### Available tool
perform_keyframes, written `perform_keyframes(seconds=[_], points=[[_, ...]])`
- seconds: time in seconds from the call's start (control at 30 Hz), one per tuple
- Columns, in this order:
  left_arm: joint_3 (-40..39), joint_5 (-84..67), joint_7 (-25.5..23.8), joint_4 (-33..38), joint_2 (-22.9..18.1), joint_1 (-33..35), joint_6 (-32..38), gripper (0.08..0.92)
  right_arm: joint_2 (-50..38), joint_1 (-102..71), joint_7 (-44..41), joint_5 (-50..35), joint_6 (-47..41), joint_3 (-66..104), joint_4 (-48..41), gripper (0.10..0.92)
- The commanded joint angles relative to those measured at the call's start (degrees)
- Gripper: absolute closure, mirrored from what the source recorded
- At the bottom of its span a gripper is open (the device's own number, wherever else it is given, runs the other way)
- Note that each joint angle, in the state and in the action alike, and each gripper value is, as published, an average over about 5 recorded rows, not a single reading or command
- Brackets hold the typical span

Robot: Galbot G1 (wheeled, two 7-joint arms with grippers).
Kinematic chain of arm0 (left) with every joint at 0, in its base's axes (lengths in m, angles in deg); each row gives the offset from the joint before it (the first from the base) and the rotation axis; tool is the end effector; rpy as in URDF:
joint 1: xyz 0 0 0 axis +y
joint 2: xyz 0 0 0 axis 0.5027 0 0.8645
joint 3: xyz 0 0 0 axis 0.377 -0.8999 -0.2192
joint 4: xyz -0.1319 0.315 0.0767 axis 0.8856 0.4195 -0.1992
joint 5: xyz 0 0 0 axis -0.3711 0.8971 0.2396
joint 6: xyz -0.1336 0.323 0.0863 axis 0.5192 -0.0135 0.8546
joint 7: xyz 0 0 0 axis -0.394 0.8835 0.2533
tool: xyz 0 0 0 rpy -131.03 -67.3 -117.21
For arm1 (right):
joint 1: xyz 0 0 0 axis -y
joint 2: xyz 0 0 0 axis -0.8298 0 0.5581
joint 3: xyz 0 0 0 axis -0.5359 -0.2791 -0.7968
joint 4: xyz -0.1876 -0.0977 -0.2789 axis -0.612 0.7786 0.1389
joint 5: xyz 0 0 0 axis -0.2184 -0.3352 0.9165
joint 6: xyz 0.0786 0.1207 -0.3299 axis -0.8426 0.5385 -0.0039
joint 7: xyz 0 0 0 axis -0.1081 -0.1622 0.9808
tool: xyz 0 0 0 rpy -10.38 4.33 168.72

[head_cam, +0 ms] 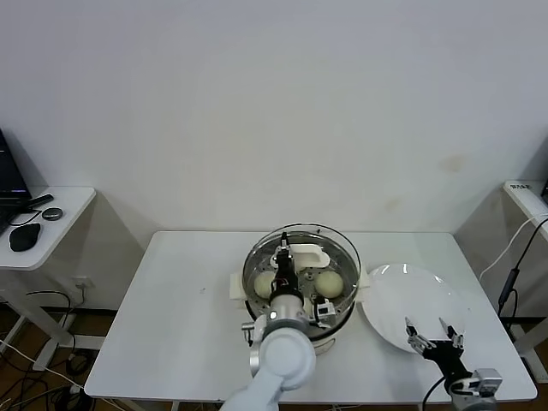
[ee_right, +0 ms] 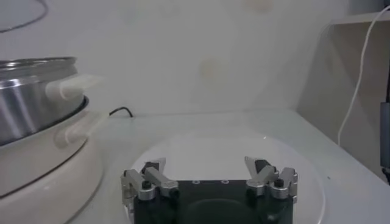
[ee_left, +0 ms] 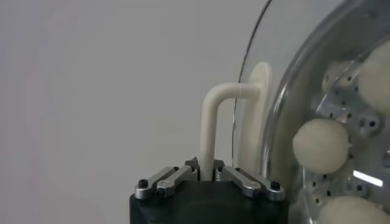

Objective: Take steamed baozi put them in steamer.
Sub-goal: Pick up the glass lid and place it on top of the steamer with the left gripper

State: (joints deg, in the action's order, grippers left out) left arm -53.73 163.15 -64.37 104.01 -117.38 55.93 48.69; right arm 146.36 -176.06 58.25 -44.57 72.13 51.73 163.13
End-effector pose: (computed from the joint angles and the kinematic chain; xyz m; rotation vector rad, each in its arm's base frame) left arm 0.2904 -0.2201 -0.2305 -0.0917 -2.3958 -1.9592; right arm 0.1806 -0.1692 -0.3579 -0.0105 -2.8584 -0.0868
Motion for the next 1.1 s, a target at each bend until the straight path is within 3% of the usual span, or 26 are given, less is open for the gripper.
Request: perform_keyframes(seconds=[0.03,0.67,1.1], points=[[-1.9,-0.2,0.5,-3.7,-0.4,-1.5,-0.1,0.819,0.2,0.6,0.0,0.1,-0.1,-0.3,-0.4,0.203],[-1.2,5.1,2.9,-6.0,-0.4,-0.1,0.0,0.819,0.4,1.2,-0.1,0.4,-0.1,-0.6,-0.8,0.203],[-1.0,4.6,2.0,-5.7,-0.4,0.0,0.0,0.819,0.7,1.2,-0.1,0.7,0.0,-0.6,-0.9,0.203]])
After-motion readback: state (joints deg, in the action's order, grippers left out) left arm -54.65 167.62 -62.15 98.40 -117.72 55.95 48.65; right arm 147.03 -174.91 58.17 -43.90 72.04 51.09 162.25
